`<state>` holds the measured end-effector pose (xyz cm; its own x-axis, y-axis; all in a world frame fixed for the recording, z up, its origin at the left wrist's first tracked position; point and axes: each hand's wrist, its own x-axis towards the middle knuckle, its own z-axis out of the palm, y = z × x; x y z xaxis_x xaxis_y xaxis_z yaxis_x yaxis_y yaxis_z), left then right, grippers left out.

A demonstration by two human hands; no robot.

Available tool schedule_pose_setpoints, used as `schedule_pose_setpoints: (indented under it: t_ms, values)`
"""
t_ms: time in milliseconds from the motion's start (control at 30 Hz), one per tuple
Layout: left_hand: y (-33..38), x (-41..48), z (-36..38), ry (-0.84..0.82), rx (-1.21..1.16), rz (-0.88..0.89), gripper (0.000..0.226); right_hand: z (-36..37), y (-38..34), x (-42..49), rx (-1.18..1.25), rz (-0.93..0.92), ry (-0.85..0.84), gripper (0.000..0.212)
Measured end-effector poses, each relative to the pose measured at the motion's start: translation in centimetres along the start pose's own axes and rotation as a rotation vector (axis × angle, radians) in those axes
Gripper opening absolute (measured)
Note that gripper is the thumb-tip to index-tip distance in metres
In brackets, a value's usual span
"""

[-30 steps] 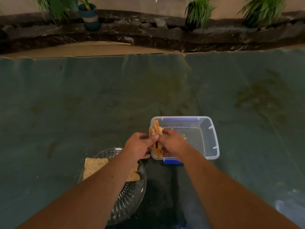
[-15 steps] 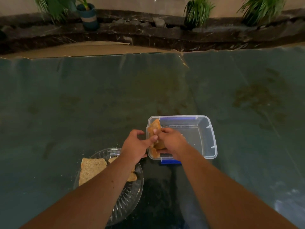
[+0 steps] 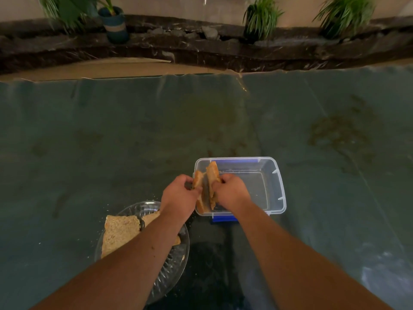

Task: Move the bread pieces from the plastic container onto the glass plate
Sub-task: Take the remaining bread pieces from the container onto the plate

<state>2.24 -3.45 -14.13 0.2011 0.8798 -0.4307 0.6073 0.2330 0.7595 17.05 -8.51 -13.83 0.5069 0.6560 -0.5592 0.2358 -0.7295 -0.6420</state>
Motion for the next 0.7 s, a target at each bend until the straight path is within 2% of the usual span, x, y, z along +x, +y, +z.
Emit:
schedule_pose_setpoints:
  t_ms: [200,400,600,700]
  values:
    - [2.3,-1.0,-1.7,0.028,-0.201,-0.044,0.012,-1.4,-0.6,-2.2,0.121,-0.04,0.091,0.022]
    - [4.4,-3.0,-6.5,0.009,-0.387,-0.045,0.012,-3.2,-3.4,-6.5,0.176,-0.094,0.126,0.023]
    - [2.3,-5.9,-12.9,-0.055,-0.53,-0.122,0.011,-1.1,-5.3,-10.8,0.341,-0.054,0.06,0.015]
    - [-0.5,-6.7,-15.6,-0.086,-0.553,-0.182,0.013,2.3,-5.0,-11.8,0.444,0.047,-0.051,0.011]
